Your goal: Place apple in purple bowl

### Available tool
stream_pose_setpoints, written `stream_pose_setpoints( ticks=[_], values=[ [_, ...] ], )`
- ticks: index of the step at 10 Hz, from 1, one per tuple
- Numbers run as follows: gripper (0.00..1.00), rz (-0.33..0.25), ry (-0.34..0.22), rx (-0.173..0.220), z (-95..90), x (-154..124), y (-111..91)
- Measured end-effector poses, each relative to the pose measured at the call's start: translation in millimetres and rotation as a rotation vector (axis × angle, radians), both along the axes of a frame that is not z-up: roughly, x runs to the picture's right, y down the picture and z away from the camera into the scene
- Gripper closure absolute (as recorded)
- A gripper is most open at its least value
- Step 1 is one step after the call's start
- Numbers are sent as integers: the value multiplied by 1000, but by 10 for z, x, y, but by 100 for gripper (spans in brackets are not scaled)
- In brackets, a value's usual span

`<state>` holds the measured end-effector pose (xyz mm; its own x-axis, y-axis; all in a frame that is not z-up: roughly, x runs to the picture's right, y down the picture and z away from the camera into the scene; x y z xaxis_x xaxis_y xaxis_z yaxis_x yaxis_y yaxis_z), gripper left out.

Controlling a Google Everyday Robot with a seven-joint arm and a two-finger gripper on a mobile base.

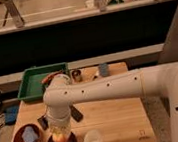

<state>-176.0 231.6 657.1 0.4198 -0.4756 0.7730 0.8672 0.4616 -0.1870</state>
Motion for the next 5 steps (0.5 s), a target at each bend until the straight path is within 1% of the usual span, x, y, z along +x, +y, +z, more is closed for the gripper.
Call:
stream_pose_setpoints(
  ticks=[1,2,3,5],
  values=[
    [57,1,2,0,-1,9,-4],
    [49,0,2,0,-2,8,-2],
    [37,-1,1,-1,-5,7,0],
    [22,0,3,-2,-6,9,-4]
  ],
)
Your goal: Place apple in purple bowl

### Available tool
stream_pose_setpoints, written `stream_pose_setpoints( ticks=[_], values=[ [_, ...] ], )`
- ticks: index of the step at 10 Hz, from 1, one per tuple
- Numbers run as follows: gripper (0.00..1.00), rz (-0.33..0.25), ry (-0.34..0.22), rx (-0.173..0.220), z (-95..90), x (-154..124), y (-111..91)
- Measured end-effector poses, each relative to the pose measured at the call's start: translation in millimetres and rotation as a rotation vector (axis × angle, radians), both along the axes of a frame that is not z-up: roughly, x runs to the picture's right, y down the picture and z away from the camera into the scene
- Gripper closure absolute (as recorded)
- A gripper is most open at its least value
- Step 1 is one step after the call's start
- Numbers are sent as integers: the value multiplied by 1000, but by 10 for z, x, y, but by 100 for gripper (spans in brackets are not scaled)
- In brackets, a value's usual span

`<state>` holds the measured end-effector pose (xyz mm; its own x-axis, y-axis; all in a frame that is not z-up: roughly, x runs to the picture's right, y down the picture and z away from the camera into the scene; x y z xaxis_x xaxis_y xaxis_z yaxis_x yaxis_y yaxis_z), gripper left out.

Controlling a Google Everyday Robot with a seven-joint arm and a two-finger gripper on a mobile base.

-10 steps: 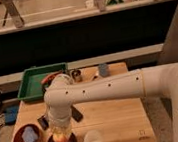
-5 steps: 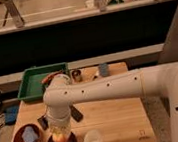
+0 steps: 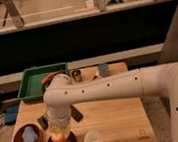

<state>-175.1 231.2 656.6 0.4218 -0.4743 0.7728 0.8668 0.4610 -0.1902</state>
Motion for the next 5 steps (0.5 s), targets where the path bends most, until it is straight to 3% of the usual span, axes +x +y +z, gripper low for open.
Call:
stream_pose_setpoints(
  ticks=[5],
  values=[
    [20,0,-12,-4,-4,7,-8]
  ],
)
